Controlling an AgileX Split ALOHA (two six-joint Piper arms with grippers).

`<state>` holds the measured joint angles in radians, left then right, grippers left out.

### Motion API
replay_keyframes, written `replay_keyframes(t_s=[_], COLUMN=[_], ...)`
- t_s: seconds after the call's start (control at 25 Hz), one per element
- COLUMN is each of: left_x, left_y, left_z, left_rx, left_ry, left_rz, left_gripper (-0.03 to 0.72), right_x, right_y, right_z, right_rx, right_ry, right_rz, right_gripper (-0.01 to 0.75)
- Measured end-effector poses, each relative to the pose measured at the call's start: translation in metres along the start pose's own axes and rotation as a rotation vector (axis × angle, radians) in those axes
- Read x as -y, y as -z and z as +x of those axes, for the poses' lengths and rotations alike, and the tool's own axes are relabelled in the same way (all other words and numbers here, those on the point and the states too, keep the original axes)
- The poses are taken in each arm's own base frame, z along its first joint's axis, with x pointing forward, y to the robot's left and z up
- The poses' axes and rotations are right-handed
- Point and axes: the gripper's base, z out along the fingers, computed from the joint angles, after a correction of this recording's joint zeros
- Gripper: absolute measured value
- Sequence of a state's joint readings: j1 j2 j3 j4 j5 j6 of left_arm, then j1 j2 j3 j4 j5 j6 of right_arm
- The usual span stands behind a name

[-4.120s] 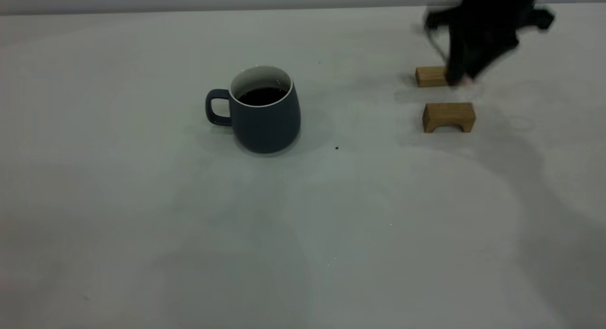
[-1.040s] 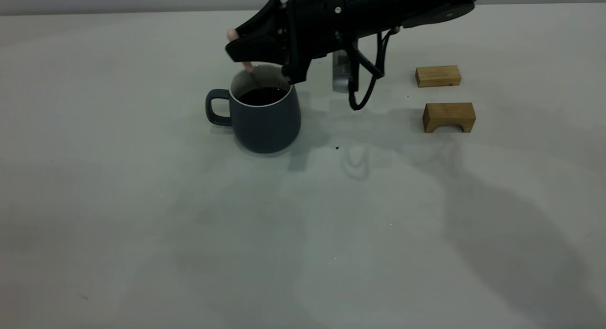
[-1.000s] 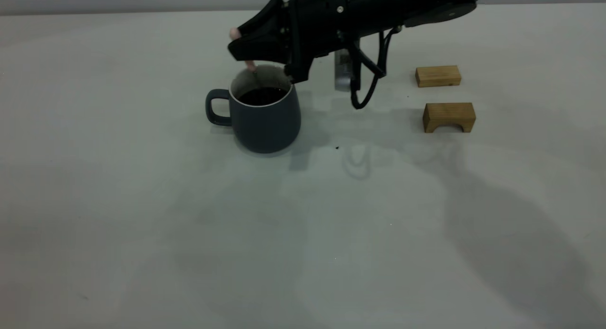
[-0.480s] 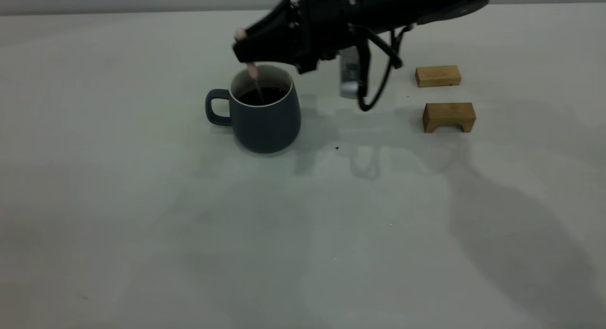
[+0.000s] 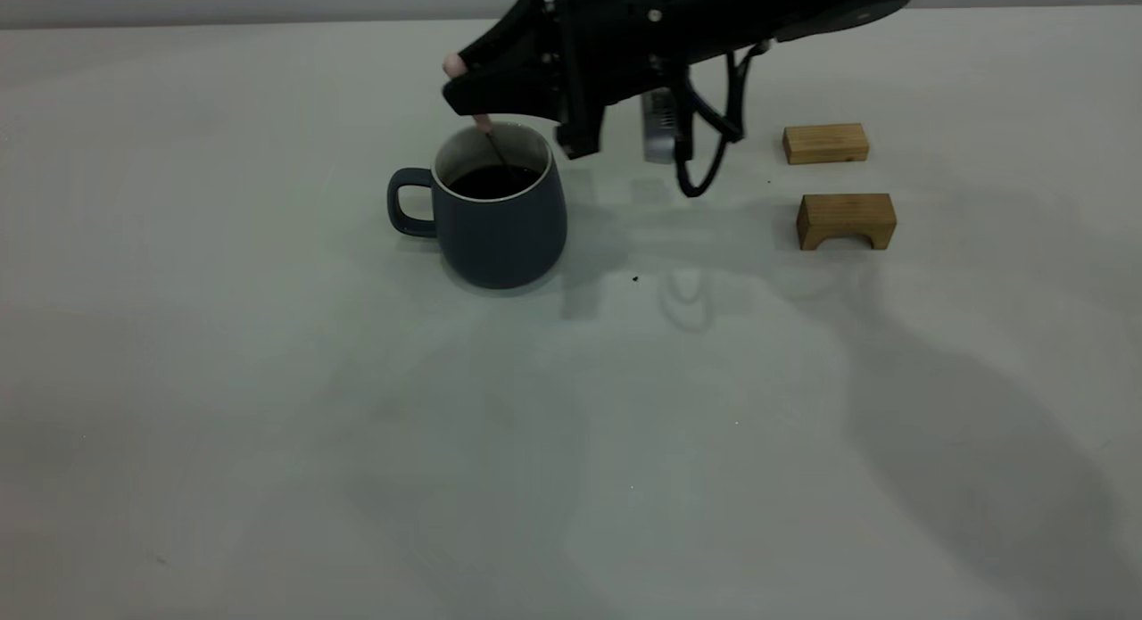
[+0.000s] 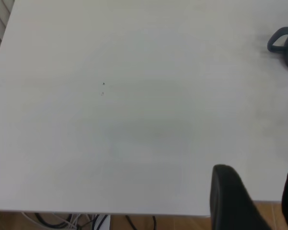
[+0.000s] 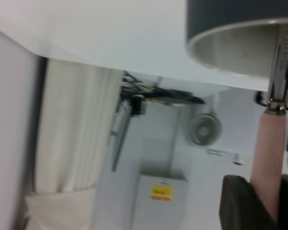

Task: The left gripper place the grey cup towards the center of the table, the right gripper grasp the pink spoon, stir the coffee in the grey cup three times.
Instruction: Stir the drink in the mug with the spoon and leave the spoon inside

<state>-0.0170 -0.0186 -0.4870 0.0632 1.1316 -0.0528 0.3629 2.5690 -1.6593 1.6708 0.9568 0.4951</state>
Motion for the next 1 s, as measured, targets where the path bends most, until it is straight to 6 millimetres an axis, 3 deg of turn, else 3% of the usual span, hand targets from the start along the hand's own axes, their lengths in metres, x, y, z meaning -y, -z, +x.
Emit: replay_keyframes(t_s=[0.32, 0.64, 1.0], left_x=[0.0, 0.0, 0.0], left_y=[0.0, 0.0, 0.0], left_z=[0.0, 0.0, 0.0], left_rx=[0.0, 0.0, 0.0], left_ry=[0.0, 0.0, 0.0], left_rz=[0.0, 0.0, 0.0], left_gripper=[0.342, 0.342, 0.341], right_x=[0.006, 0.004, 0.004], right_y=[0.002, -0.01, -0.003], right_z=[0.006, 0.013, 0.003], right_rx=[-0.067, -0.076, -0.017], right_ry=[-0.129, -0.2, -0.055], right_rz=[0.081, 0.002, 0.032], right_gripper=[0.137, 0.137, 0.137])
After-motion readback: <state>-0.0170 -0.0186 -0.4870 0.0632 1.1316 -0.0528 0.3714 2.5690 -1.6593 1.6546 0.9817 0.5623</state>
